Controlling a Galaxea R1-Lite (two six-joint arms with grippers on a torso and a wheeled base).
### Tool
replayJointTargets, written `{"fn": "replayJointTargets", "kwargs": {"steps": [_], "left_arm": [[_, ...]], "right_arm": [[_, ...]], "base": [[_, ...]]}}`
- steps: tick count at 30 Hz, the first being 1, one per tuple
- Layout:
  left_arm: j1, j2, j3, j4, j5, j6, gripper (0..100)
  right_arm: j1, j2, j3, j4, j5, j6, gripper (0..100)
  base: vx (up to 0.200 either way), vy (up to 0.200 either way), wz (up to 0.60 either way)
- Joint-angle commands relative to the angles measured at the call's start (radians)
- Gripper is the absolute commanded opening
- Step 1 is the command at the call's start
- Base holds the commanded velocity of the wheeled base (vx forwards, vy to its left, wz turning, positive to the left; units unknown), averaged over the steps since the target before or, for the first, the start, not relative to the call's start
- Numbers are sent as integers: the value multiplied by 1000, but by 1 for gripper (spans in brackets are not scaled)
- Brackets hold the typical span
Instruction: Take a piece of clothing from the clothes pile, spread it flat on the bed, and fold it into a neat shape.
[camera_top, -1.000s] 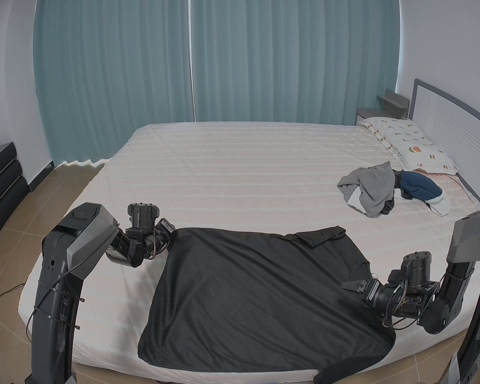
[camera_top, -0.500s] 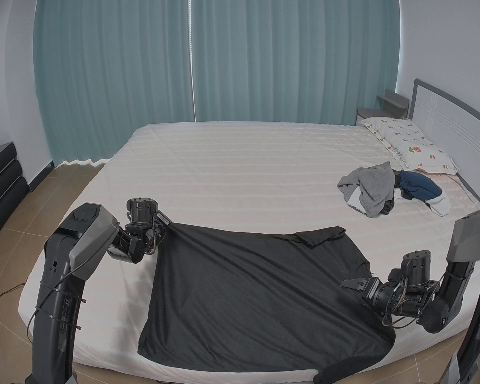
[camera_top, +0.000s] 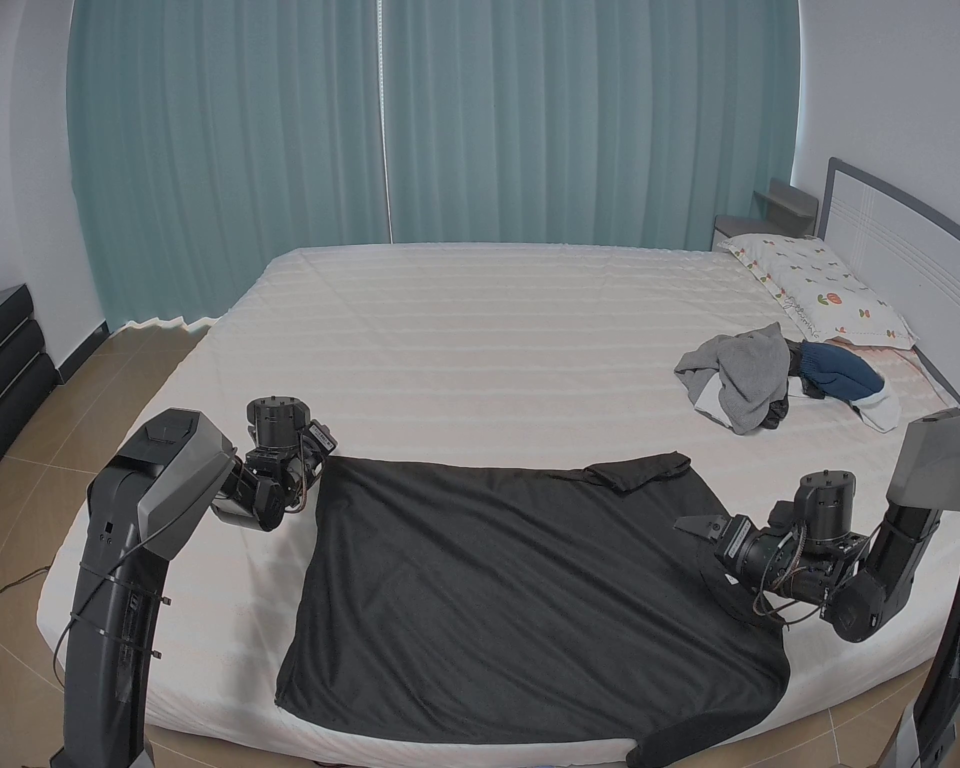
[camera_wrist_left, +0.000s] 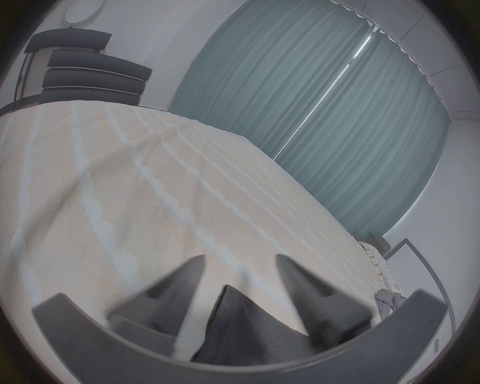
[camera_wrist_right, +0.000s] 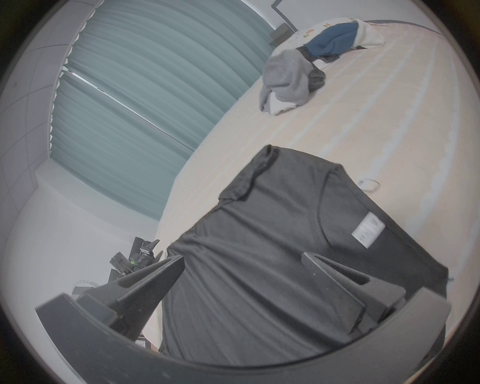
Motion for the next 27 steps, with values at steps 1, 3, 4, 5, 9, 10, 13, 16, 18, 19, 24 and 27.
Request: {"fn": "replayJointTargets", "kwargs": {"steps": [1, 3, 4, 5, 9, 10, 13, 16, 18, 19, 24, 27], "left_arm": [[0, 1, 19, -10, 2, -6, 100], [6, -12, 42, -12, -1, -24, 100], [12, -21, 57, -12, -7, -41, 100], [13, -25, 63, -10, -10, -50, 100], [29, -78, 139, -13, -58, -115, 100], [33, -93, 162, -15, -73, -121, 100], [36, -114, 200, -15, -108, -135, 100], [38, -133, 232, -15, -125, -172, 100], [39, -133, 243, -16, -127, -179, 100], [41, -133, 244, -15, -125, -179, 100], [43, -125, 246, -15, -125, -181, 100], [44, -125, 254, -15, -125, -179, 100]], "right_arm": [[6, 73, -133, 23, 1, -3, 100], [16, 124, -207, 46, -1, -3, 100], [19, 148, -245, 66, 1, -3, 100], [19, 157, -262, 76, -1, -3, 100], [37, 234, -419, 215, -1, -3, 100], [42, 255, -455, 249, -1, -3, 100], [49, 294, -529, 301, -2, -1, 100], [49, 337, -626, 339, -2, -3, 100], [48, 366, -696, 384, -2, -3, 100], [45, 380, -733, 399, -2, -6, 100], [20, 440, -891, 431, -4, -13, 100], [-1, 473, -1011, 464, -4, -18, 100]], "base": [[0, 0, 0], [0, 0, 0], [0, 0, 0], [0, 0, 0], [0, 0, 0], [0, 0, 0], [0, 0, 0], [0, 0, 0], [0, 0, 0], [0, 0, 0], [0, 0, 0], [0, 0, 0]]}}
